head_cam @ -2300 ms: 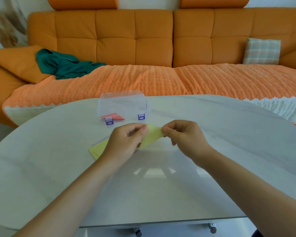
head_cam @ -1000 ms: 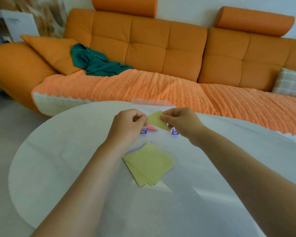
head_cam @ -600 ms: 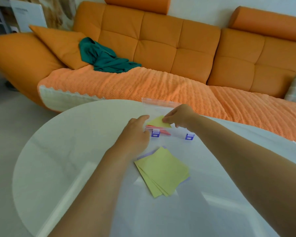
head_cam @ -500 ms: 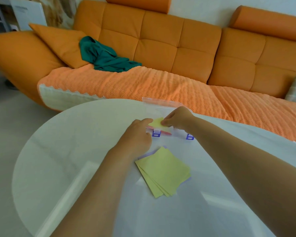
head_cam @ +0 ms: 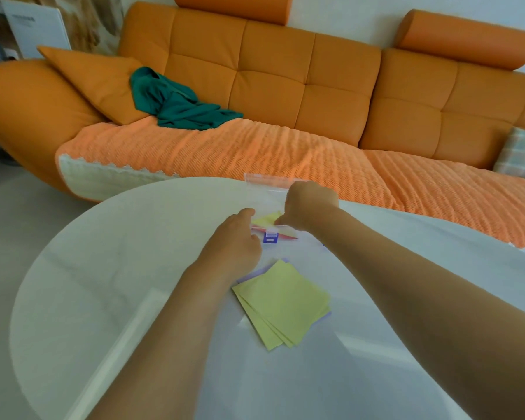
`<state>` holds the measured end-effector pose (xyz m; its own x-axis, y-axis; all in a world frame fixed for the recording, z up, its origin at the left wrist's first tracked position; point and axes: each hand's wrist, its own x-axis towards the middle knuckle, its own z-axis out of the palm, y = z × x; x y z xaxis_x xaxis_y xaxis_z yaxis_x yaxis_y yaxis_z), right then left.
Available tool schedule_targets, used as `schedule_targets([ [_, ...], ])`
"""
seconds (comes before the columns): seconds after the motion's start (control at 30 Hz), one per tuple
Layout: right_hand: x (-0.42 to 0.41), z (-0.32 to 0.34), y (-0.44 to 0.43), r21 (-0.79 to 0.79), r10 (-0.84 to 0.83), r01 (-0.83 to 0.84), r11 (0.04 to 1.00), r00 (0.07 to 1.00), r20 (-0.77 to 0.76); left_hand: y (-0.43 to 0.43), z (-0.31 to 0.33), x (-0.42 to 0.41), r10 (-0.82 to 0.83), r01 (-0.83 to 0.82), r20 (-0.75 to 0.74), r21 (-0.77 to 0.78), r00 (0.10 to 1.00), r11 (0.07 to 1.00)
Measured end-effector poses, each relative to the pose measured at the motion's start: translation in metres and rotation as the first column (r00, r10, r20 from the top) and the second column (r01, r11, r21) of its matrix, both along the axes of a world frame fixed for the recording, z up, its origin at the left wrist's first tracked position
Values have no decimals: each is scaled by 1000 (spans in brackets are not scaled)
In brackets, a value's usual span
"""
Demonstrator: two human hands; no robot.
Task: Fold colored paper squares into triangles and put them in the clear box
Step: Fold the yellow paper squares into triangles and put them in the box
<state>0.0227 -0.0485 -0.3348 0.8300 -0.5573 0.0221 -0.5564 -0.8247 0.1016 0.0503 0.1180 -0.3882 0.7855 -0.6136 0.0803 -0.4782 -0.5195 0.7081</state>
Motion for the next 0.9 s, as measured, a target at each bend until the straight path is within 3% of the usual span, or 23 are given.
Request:
schedule_targets([
  [0.07, 2, 3, 4, -105, 74, -65, 992, 993, 92, 0, 0, -1, 8, -8, -1, -6, 1000, 1000],
  [0.1, 4, 4, 5, -75, 128, -119, 990, 985, 118, 1, 0, -1, 20, -20, -3, -12, 1000, 1000],
  [0.23, 11, 3, 4, 304, 340, -343, 889, 938, 63, 0, 1, -2, 52, -52, 15, -4, 999, 999],
  [0.3, 13, 0, 1, 328, 383, -359, 874, 924, -8, -1, 1, -3, 42, -42, 38, 7, 998, 999],
  [0.47, 20, 2, -4, 320, 404, -346, 882, 905, -135, 0, 1, -3, 38, -41, 93, 25, 995, 999],
  [0.73, 19, 7, 3, 288, 471, -409, 866, 861, -195, -2, -2, -2, 30, -35, 150, 30, 988, 999],
  [0.9, 9, 11, -1, 351, 370, -348, 869, 929, 6, -1, -3, -1, 29, -33, 98, 38, 995, 999],
])
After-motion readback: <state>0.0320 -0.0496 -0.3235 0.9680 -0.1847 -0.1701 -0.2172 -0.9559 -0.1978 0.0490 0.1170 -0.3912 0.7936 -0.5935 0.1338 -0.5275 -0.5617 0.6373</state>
